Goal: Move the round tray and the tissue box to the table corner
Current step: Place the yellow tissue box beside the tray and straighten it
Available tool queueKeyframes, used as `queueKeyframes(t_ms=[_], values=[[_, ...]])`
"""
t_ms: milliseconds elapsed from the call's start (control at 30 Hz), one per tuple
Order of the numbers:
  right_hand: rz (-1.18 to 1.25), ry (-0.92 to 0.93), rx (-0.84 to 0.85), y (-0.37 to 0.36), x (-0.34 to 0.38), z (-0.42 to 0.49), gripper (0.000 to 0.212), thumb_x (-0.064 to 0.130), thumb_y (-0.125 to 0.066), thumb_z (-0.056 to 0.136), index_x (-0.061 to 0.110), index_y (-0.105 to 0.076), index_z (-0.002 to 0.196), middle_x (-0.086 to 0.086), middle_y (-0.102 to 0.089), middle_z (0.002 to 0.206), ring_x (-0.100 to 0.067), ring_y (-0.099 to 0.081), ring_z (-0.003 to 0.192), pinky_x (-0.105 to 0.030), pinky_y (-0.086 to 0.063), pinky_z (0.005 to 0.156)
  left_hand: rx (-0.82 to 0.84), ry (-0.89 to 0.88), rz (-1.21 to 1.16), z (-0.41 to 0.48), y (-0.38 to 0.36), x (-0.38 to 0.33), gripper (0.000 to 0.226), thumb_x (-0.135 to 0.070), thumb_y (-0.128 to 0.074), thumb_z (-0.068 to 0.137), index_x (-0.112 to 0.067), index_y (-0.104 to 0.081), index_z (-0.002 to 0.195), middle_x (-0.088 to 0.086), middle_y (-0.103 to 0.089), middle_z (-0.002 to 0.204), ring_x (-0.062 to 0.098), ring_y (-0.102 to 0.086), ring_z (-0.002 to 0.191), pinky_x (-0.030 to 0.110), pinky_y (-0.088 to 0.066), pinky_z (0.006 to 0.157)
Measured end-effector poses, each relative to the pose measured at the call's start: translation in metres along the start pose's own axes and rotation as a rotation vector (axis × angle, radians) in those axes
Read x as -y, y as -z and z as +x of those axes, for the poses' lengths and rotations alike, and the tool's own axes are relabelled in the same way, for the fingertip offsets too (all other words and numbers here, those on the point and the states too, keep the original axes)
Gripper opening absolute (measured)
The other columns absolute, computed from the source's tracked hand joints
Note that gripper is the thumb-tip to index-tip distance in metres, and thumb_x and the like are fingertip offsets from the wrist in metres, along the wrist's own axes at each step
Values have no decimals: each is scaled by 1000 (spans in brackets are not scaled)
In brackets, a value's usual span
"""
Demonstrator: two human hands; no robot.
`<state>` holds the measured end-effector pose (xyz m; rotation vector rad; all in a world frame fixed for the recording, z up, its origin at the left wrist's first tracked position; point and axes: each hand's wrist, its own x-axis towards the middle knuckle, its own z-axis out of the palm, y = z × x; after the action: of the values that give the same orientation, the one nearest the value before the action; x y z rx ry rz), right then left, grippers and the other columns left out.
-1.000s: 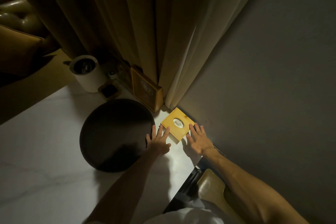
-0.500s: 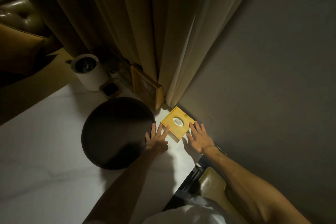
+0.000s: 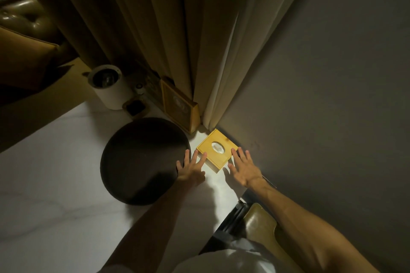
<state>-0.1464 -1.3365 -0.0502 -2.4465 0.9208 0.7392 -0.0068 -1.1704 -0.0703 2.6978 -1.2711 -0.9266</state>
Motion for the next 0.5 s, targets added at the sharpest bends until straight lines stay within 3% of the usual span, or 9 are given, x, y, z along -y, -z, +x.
queueKeyframes(t_ms=[200,300,400,500], values=[[-35,-13,0,3,4,-2,69,57,-21,99,31,12,153,3,18,163,-26,20,148,-64,-20,115,37,27,-16,0,7,0,83,-30,-58,87,-39,0,146,4,2,162,36,12,146,65,-7,113],[-25,-35,-30,8,10,-6,67,55,-22,99,29,5,155,3,11,165,-27,13,150,-61,-24,114,86,33,-36,1,11,-1,84,-29,-58,87,-41,1,146,4,-1,162,35,10,147,65,-7,114],[-8,-41,-83,21,17,-4,57,50,-25,100,26,-21,152,-1,-19,161,-29,-16,149,-56,-39,106,167,42,-67,3,18,3,79,-33,-55,89,-42,1,145,6,-8,161,34,2,147,64,-12,113],[-56,-52,-125,41,31,-2,47,47,-26,100,19,-51,128,-8,-52,133,-30,-52,119,-46,-48,89,191,45,-97,-1,38,7,70,-37,-50,91,-38,-5,146,11,-31,153,35,-27,141,58,-29,110]])
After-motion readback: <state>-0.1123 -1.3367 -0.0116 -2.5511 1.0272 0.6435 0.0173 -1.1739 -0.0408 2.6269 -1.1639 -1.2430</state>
